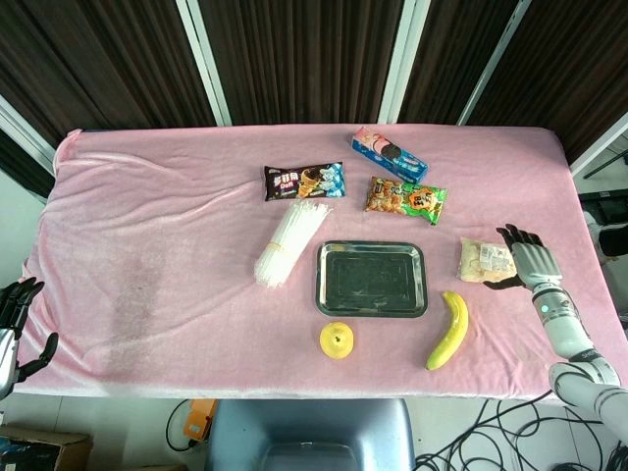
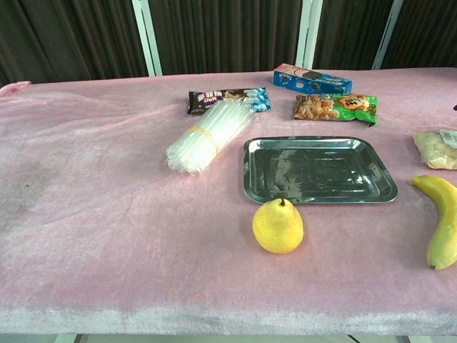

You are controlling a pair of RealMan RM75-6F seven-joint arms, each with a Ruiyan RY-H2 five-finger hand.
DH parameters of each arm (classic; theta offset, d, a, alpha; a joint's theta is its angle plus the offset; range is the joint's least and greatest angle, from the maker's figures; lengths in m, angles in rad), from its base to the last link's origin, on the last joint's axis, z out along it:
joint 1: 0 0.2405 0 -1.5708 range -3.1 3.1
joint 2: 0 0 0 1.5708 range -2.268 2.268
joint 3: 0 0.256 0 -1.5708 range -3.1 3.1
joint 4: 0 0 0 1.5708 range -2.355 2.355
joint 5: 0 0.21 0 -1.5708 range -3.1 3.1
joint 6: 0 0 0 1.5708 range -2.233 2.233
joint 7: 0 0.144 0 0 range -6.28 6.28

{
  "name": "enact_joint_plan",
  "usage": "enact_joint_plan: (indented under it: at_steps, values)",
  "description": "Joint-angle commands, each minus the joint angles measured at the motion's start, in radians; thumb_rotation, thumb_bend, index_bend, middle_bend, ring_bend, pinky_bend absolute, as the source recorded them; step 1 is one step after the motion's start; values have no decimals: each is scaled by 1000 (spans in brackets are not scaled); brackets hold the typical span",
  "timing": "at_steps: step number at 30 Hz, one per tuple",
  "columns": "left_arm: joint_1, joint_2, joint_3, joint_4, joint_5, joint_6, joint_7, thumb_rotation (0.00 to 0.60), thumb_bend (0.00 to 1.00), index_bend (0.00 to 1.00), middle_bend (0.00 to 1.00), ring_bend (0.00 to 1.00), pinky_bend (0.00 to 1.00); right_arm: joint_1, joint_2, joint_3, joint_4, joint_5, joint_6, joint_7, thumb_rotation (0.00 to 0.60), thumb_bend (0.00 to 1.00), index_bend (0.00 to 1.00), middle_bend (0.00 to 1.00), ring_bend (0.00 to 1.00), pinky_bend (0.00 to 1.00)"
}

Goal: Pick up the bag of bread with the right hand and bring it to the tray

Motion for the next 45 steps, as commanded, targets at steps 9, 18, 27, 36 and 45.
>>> enact_joint_plan:
  at_steps: [9, 18, 27, 36, 45]
  values:
    - [-1, 0, 0, 2, 4, 1, -1, 600, 414, 121, 91, 76, 344, 4, -1, -4, 7, 4, -14, 7, 600, 101, 103, 77, 22, 161]
    - [-1, 0, 1, 3, 2, 0, -4, 600, 413, 121, 91, 76, 345, 49, -44, 5, 75, 14, -85, 30, 600, 101, 128, 86, 31, 168]
    - [-1, 3, -1, 5, -2, 0, -14, 600, 413, 121, 91, 76, 344, 80, -102, -3, 156, -5, -130, 53, 600, 148, 282, 193, 151, 261]
    - [0, 3, -1, 5, -2, 2, -16, 600, 412, 121, 91, 76, 345, 64, -175, -6, 231, -40, 11, 14, 600, 816, 814, 584, 543, 585]
    - [-1, 3, -1, 5, -1, 1, -13, 600, 414, 121, 92, 76, 344, 4, -162, 14, 73, -140, 412, 80, 600, 927, 874, 617, 569, 608]
